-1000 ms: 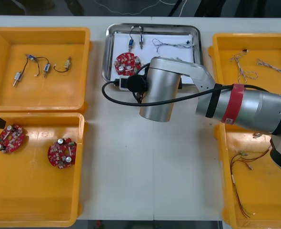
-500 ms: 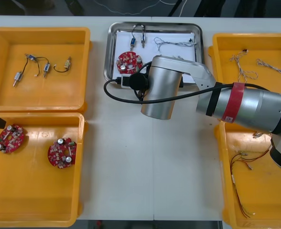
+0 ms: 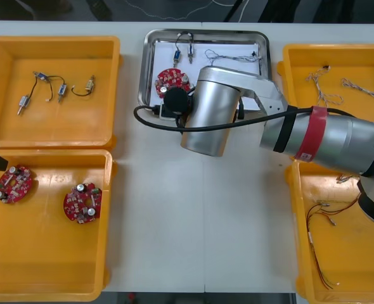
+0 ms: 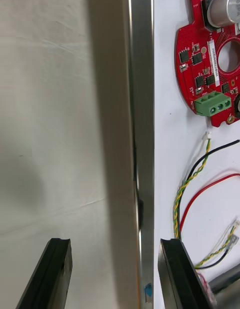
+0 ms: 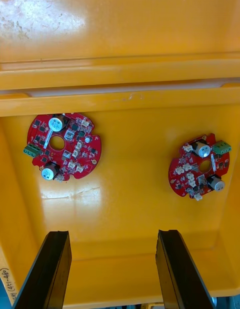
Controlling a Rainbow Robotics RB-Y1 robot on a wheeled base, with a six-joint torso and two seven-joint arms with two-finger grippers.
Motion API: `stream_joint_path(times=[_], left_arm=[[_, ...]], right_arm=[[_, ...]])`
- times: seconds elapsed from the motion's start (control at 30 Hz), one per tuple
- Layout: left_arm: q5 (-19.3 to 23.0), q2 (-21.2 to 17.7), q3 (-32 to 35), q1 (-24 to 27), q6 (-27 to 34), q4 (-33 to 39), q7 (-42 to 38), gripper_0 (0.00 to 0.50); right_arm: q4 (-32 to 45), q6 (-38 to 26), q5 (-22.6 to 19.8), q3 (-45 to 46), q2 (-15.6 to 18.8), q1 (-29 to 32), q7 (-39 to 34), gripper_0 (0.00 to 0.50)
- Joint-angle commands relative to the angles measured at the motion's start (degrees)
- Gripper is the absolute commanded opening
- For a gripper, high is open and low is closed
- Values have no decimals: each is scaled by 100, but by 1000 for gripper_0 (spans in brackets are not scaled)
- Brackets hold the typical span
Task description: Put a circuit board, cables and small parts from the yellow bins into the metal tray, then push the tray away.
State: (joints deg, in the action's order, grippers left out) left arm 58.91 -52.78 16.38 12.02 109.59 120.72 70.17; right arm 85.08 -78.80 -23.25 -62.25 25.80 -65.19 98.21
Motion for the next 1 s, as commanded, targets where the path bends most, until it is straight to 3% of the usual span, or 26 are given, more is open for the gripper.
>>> stream_joint_path(times=[0.03,0.33,0.5,0.87,1.0], left_arm=[[-47,67,164,-77,41,162,49,500],[-47,67,164,-77,41,162,49,500],[-47,67,164,-77,41,162,49,500],[-47,67,164,-77,41,162,49,500],[-47,67,164,-77,41,162,49,500]], right_arm=[[791,-637,-171,565,-75,-100,49,500],[2110,-2140,-180,1497,-75,630,5,500],[3032,-3071,-180,2332,-48,1333,-83,500],[4632,-3120,-206,4274,31,2687,-285,500],[4984,-3120,-610,5100,303,3293,-760,500]])
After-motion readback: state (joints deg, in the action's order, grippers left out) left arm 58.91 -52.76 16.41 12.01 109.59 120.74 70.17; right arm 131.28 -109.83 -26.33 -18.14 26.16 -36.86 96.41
